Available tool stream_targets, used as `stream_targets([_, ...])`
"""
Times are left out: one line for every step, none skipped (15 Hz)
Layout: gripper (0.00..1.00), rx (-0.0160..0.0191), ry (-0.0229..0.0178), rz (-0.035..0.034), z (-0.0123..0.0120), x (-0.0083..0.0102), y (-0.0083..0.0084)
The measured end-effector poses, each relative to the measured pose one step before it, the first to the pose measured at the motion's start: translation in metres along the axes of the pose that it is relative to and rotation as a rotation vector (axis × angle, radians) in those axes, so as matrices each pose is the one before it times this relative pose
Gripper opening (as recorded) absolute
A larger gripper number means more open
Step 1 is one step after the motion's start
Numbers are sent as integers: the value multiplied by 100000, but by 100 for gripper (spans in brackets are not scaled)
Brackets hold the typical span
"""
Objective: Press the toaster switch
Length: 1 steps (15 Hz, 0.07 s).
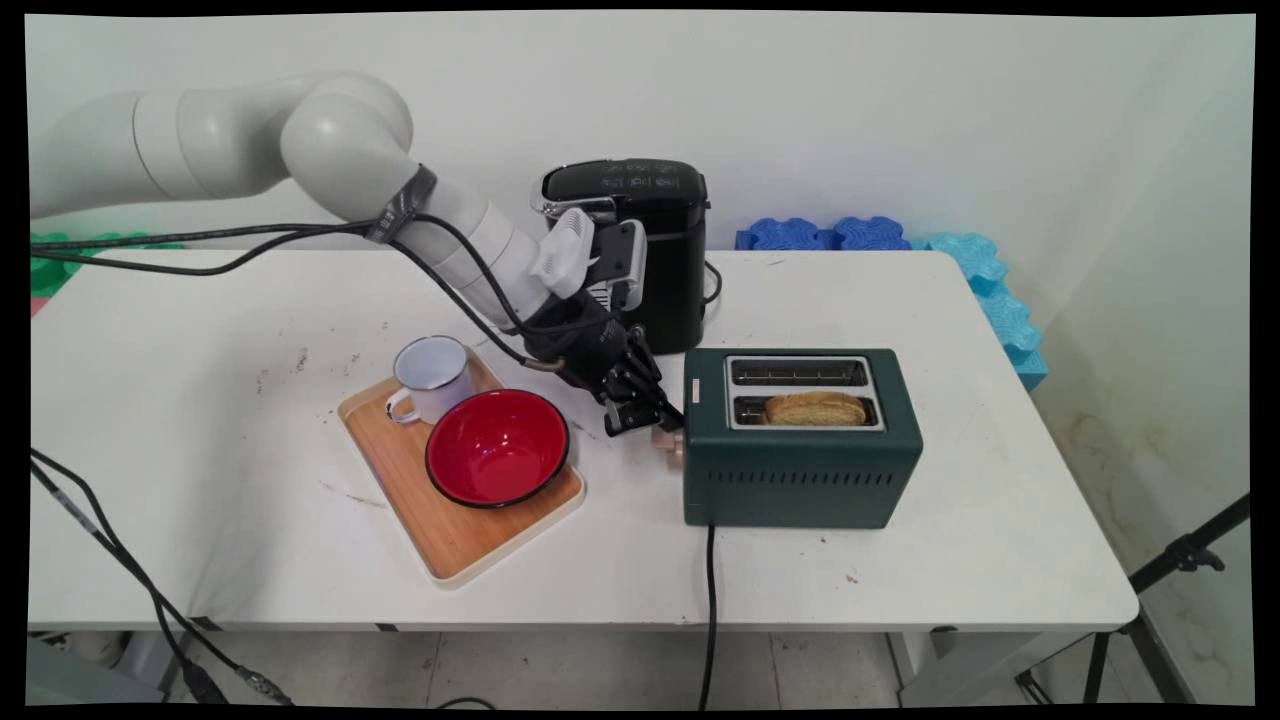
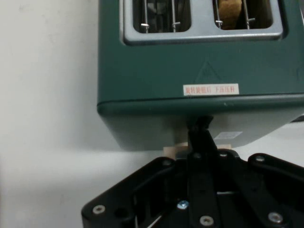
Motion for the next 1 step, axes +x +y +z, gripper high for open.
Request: stream_targets([0,-86,-124,-8,-41,-83,44])
